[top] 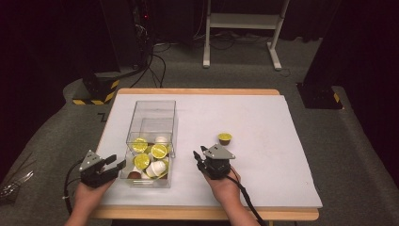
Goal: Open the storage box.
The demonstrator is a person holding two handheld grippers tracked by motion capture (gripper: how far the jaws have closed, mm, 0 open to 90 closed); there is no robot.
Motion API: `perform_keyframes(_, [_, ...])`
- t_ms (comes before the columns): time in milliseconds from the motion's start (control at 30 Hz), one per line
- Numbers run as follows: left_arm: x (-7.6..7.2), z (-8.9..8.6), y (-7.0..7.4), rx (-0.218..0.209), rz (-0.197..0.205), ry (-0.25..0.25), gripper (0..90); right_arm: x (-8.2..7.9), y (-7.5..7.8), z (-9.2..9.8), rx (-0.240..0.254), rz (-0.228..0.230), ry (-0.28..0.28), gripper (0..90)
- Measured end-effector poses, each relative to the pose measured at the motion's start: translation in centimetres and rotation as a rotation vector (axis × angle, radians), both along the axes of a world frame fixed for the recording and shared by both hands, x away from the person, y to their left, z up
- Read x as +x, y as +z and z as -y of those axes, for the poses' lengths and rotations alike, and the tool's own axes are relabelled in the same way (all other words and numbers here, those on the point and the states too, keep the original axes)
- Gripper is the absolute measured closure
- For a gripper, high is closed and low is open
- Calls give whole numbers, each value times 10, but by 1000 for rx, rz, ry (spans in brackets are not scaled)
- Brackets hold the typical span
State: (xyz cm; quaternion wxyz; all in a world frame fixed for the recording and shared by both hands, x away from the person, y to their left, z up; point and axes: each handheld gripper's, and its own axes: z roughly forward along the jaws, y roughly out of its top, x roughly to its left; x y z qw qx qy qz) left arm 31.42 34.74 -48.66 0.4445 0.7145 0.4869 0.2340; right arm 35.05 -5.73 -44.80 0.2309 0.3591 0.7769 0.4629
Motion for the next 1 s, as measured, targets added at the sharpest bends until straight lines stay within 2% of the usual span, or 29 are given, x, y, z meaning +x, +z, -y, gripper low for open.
perform_keyframes(167, [-6,-1,9,-13,29,-7,488,-4,0,-6,9,0,26,621])
perform_keyframes(433, [-16,-4,22,-20,76,-10,447,-11,2,-15,15,-6,65,590])
perform_keyframes(533, [-20,-6,28,-56,95,-11,424,-12,4,-19,16,-15,82,569])
perform_keyframes(600, [-22,-6,33,-67,107,-22,415,-14,7,-21,16,-6,90,564])
perform_keyframes(800, [-30,0,41,-40,129,-46,389,-20,10,-26,19,2,113,548])
perform_keyframes(1000, [-33,5,47,-61,142,-72,350,-22,12,-29,28,1,133,539])
